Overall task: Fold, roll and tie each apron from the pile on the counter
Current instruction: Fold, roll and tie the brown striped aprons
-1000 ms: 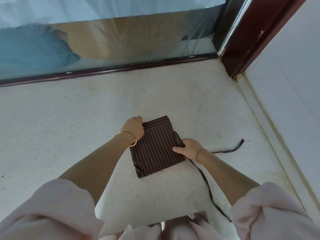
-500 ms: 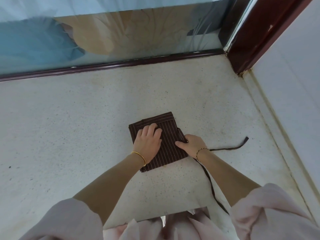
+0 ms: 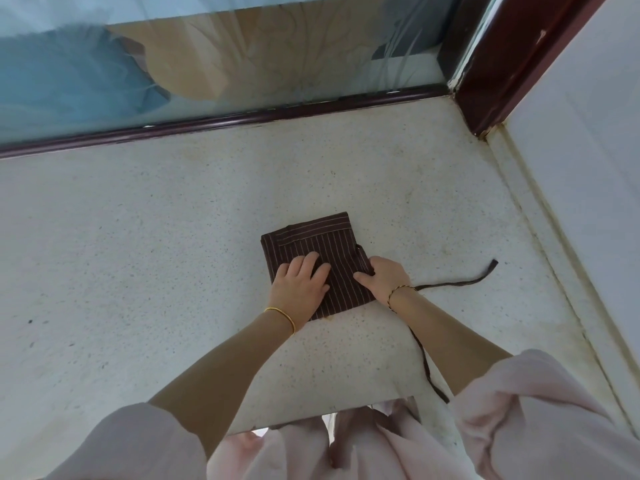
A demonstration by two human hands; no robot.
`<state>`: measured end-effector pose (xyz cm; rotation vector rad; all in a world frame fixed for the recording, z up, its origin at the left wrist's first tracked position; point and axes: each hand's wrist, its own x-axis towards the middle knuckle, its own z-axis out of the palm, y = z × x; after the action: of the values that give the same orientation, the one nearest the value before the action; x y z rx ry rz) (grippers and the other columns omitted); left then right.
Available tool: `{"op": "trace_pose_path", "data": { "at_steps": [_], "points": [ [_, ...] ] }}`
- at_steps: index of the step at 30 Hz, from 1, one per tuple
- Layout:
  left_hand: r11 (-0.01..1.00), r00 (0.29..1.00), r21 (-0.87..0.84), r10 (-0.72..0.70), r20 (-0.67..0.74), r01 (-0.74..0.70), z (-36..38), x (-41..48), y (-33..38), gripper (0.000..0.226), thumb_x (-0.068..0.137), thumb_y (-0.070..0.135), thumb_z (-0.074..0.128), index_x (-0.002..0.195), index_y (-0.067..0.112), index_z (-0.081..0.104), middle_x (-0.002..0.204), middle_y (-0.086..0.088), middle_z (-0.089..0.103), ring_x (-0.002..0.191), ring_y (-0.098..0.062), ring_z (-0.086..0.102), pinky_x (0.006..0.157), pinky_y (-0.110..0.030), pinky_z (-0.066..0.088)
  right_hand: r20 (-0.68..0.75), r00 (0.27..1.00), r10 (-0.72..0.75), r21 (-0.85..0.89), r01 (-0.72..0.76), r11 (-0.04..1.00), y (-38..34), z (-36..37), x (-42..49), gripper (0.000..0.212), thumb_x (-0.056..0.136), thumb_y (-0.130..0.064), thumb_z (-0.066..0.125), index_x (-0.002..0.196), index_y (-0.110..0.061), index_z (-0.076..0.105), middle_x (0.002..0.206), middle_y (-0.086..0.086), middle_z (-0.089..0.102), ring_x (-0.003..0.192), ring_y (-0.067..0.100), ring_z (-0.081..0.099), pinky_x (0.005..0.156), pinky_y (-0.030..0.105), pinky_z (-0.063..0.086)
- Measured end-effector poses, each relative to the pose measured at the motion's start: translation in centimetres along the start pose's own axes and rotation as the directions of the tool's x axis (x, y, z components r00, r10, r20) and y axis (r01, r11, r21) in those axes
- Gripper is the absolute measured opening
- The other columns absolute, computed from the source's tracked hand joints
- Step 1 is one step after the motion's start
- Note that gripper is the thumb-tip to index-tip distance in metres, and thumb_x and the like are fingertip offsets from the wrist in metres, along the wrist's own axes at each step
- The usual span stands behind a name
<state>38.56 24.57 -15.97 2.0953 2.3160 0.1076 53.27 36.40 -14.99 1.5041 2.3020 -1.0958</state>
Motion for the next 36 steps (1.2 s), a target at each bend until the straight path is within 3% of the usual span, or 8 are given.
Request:
{"op": "trace_pose_path", "data": {
  "at_steps": [6,13,16,19,23,26,31,36],
  "points": [
    [0.993,0.995,0.102,0.045,0.088,-0.054,0.9,-1.0,-0.9,0.058,0.083,0.051,0.050,0.131,0.018,0.054,0.133,-0.009,0.054,0.113,-0.029,0.055,0.084,-0.043,0.050,-0.096,0.995,0.026,0.048,-0.021,0.999,0.4,-1.8,0.2,0.016,0.095,-0.026,0.050,0.091,-0.011,0.055,0.081,0.005,0.057,0.078,0.021,0.056,0.068,0.030,0.045],
    [1.000,0.984,-0.020,0.015,0.180,-0.012,-0.1,-0.3,-1.1,0.056,0.083,0.050,0.058,0.129,0.020,0.055,0.133,-0.007,0.052,0.116,-0.030,0.052,0.084,-0.046,0.049,-0.330,0.940,0.089,-0.510,-0.257,0.821,-1.1,-10.4,1.9,0.030,0.091,-0.016,0.049,0.119,-0.020,0.055,0.113,0.006,0.059,0.108,0.027,0.051,0.096,0.041,0.035],
    [0.958,0.995,-0.285,-0.020,0.093,0.045,-1.6,1.2,-2.0,0.036,0.090,0.026,0.058,0.124,0.013,0.056,0.129,-0.009,0.051,0.117,-0.028,0.049,0.096,-0.042,0.047,-0.241,0.971,-0.004,-0.612,-0.149,0.777,-2.6,-11.0,2.0,0.049,0.082,-0.009,0.052,0.130,-0.015,0.042,0.127,0.013,0.045,0.120,0.032,0.038,0.101,0.048,0.033],
    [0.951,0.987,-0.278,-0.153,-0.053,0.132,-2.9,3.1,-3.7,0.037,0.084,0.011,0.063,0.121,0.009,0.056,0.125,-0.013,0.052,0.115,-0.032,0.049,0.099,-0.046,0.044,-0.171,0.969,-0.176,-0.499,0.069,0.864,-4.4,-9.1,2.5,0.052,0.087,-0.009,0.051,0.137,-0.011,0.036,0.131,0.014,0.043,0.119,0.030,0.041,0.093,0.039,0.042],
    [0.929,0.931,-0.181,-0.277,0.238,0.323,-3.6,5.2,-5.9,0.058,0.090,0.023,0.053,0.143,0.014,0.031,0.147,-0.007,0.031,0.136,-0.029,0.027,0.111,-0.044,0.023,-0.067,0.941,-0.333,-0.368,0.287,0.885,-7.0,-6.3,3.6,0.051,0.095,-0.013,0.046,0.143,-0.011,0.030,0.140,0.012,0.040,0.124,0.028,0.042,0.100,0.040,0.042],
    [0.917,0.859,-0.195,-0.229,0.457,0.348,-3.4,6.6,-7.2,0.063,0.088,0.024,0.054,0.145,0.015,0.026,0.146,-0.009,0.029,0.133,-0.029,0.029,0.108,-0.043,0.032,0.092,0.935,-0.342,-0.460,0.344,0.818,-7.5,-4.5,5.4,0.054,0.095,-0.024,0.050,0.143,-0.012,0.029,0.139,0.010,0.040,0.122,0.028,0.043,0.098,0.042,0.044],
    [0.945,0.850,-0.137,-0.196,0.490,0.297,-2.8,7.8,-8.2,0.062,0.081,0.032,0.069,0.132,0.014,0.039,0.128,-0.008,0.041,0.114,-0.026,0.045,0.097,-0.037,0.043,0.127,0.951,-0.283,-0.641,0.296,0.708,-7.6,-3.4,7.4,0.050,0.088,-0.028,0.061,0.131,-0.013,0.040,0.129,0.009,0.041,0.115,0.027,0.042,0.084,0.036,0.043],
    [0.934,0.810,-0.169,-0.173,0.560,0.316,-3.0,9.1,-8.7,0.055,0.076,0.032,0.075,0.117,0.012,0.043,0.114,-0.007,0.049,0.101,-0.024,0.051,0.088,-0.036,0.047,0.179,0.962,-0.208,-0.584,0.274,0.764,-8.7,-3.5,9.3,0.051,0.079,-0.017,0.072,0.122,-0.012,0.044,0.119,0.008,0.046,0.108,0.025,0.045,0.082,0.033,0.043]
  ]
}}
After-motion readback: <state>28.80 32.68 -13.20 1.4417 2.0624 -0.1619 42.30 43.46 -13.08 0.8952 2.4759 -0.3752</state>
